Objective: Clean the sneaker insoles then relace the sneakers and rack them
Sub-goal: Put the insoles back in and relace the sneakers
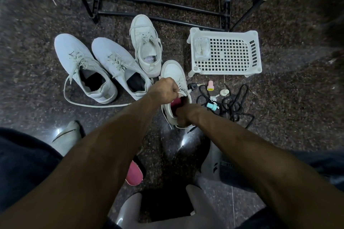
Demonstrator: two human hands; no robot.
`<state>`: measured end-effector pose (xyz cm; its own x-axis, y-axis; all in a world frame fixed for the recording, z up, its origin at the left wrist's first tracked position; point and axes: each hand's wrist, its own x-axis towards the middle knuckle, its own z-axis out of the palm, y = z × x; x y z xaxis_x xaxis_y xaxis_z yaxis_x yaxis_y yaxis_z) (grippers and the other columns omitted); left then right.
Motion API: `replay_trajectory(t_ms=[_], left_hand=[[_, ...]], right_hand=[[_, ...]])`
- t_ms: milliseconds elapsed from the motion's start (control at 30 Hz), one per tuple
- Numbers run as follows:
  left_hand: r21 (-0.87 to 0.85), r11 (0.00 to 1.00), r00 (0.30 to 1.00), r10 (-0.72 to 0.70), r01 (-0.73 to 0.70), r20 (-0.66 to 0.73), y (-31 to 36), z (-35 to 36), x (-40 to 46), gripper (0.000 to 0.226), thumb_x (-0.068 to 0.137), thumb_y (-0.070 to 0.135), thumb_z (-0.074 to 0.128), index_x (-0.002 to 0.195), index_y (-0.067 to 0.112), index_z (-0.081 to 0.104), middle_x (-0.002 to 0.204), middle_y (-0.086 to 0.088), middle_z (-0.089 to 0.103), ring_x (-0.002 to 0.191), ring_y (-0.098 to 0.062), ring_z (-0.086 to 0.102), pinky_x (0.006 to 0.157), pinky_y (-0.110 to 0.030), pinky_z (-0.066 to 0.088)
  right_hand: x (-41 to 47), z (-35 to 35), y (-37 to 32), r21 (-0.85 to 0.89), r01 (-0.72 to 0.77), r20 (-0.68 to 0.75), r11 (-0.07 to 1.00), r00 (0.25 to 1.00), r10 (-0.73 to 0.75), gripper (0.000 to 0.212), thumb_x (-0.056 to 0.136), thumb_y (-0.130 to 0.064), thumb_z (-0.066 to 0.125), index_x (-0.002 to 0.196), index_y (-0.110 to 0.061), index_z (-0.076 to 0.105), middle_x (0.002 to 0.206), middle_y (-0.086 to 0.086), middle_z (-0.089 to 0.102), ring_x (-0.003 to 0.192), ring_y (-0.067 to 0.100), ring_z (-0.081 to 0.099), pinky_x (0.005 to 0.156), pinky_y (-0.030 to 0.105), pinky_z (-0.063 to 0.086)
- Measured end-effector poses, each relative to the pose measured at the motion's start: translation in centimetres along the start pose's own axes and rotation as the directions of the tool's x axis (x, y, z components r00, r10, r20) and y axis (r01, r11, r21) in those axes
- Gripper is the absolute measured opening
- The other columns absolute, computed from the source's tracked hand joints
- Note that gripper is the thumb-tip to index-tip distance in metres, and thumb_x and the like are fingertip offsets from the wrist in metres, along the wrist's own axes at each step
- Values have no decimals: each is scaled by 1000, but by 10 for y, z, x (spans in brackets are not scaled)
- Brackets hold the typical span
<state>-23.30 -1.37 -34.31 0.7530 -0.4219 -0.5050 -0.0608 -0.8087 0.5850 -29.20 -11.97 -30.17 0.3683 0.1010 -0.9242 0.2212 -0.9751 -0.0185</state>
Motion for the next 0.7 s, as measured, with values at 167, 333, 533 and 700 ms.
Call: replay_trajectory(t_ms=[167, 333, 533, 700], left_hand=[[-65, 997, 999, 47, -48, -20, 3, -3, -14, 12, 81, 21, 71, 93, 20, 75, 105, 2, 68, 96, -15, 63, 84, -25, 49], [-46, 996, 977, 64, -75, -206, -14, -21, -45, 24, 85, 18, 64, 108, 18, 71, 122, -2, 59, 108, -19, 58, 96, -34, 46], [-12, 997, 899, -78, 80, -431, -44, -56, -91, 26, 87, 14, 53, 102, 19, 74, 110, -8, 71, 102, -30, 65, 86, -37, 52], [61, 978, 897, -159, 201, -413, -66, -71, -116, 25, 90, 19, 51, 99, 11, 73, 106, -15, 70, 101, -37, 63, 77, -37, 48]], right_hand=[[-5, 16, -7, 66, -24, -204, 998, 978, 37, 37, 87, -27, 58, 122, -16, 58, 124, 7, 62, 112, 30, 60, 86, 36, 47], [-29, 66, -17, 243, 100, -643, 965, 761, 83, 36, 91, -29, 51, 126, -19, 48, 124, 7, 43, 93, 34, 61, 68, 39, 46], [-33, 93, -85, 155, 292, -565, 944, 810, -158, 27, 93, -33, 46, 113, -19, 57, 119, 7, 61, 106, 32, 61, 81, 39, 47], [-9, 115, -145, 306, 232, -361, 923, 926, -113, 33, 87, -37, 52, 113, -19, 61, 119, 12, 65, 110, 33, 62, 89, 40, 49]])
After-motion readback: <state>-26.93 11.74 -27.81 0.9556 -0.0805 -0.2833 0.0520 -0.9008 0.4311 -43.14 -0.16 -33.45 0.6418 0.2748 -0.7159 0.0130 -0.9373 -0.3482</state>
